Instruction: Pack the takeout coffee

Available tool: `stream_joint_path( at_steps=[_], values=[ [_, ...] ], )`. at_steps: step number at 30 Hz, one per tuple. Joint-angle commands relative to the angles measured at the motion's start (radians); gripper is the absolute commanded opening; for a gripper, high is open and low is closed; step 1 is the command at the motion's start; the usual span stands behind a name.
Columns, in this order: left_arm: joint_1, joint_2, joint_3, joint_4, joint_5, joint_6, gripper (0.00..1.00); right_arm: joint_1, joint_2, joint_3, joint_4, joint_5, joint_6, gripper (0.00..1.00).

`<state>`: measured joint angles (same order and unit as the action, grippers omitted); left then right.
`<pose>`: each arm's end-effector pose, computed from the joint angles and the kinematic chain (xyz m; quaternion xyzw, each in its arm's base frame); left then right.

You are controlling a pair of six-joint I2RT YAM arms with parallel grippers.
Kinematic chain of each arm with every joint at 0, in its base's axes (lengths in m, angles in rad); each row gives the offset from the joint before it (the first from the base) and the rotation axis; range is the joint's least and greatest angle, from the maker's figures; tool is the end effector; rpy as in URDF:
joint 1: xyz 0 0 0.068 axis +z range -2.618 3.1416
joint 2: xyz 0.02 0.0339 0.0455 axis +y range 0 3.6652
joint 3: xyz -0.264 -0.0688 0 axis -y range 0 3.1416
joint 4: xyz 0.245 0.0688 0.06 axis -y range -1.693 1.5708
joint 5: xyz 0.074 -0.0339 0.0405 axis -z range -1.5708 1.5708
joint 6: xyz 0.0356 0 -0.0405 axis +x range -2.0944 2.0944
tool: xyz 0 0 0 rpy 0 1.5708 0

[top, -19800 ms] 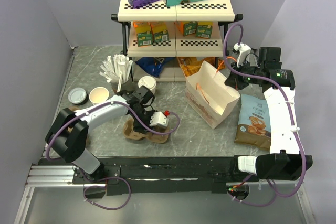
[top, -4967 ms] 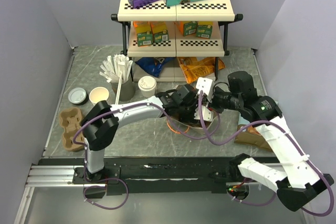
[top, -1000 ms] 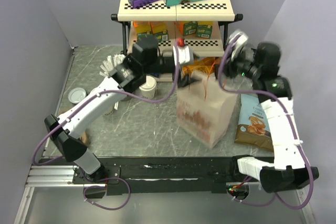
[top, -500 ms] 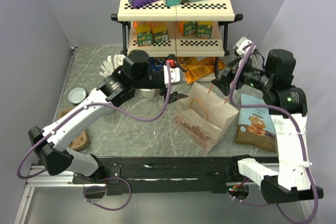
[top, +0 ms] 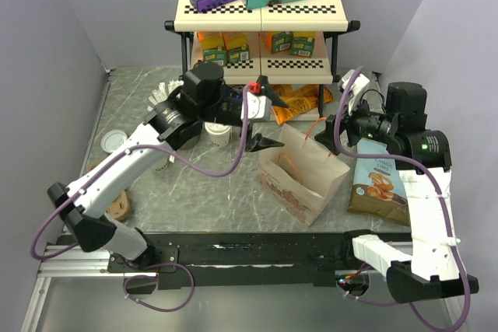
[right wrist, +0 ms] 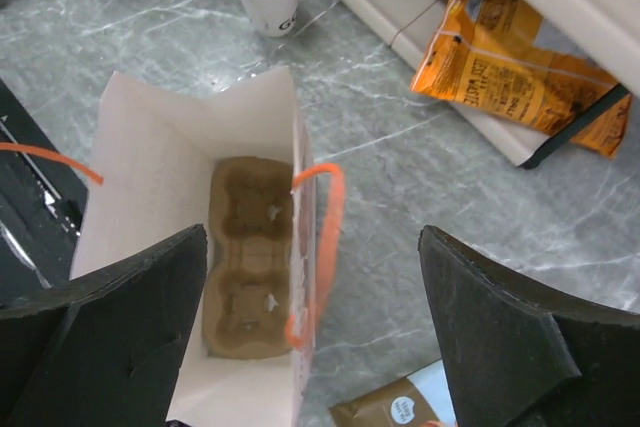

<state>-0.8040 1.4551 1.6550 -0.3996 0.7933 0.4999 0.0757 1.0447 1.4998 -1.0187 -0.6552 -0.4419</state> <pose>0.2001 -0.2443 0.4636 0.6276 0.4191 -0.3840 0.5319 0.1654 0.0343 0.4488 -0.3623 0.7619 0.1939 0.5006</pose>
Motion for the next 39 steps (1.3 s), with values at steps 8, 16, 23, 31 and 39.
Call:
stream_joint_path(
  at_steps=[8, 16, 23, 31, 39],
  values=[
    [-0.029, 0.027, 0.112, -0.157, 0.119, 0.08, 0.89, -0.005, 0.002, 0.045, -0.08, 0.003, -0.032, 0.81],
    [-0.06, 0.014, 0.094, -0.196, 0.126, 0.135, 0.8, -0.007, 0.005, 0.042, -0.072, 0.003, 0.0, 0.56],
    [-0.086, 0.089, 0.205, -0.274, 0.135, 0.153, 0.3, -0.004, 0.043, 0.036, -0.018, 0.008, 0.045, 0.0],
    [-0.095, 0.035, 0.299, 0.094, -0.19, -0.219, 0.01, 0.013, 0.095, 0.294, 0.229, 0.093, 0.144, 0.0],
    [-0.213, 0.055, 0.447, -0.273, -0.379, 0.002, 0.68, 0.013, 0.244, 0.541, 0.164, 0.011, 0.131, 0.0]
  ],
)
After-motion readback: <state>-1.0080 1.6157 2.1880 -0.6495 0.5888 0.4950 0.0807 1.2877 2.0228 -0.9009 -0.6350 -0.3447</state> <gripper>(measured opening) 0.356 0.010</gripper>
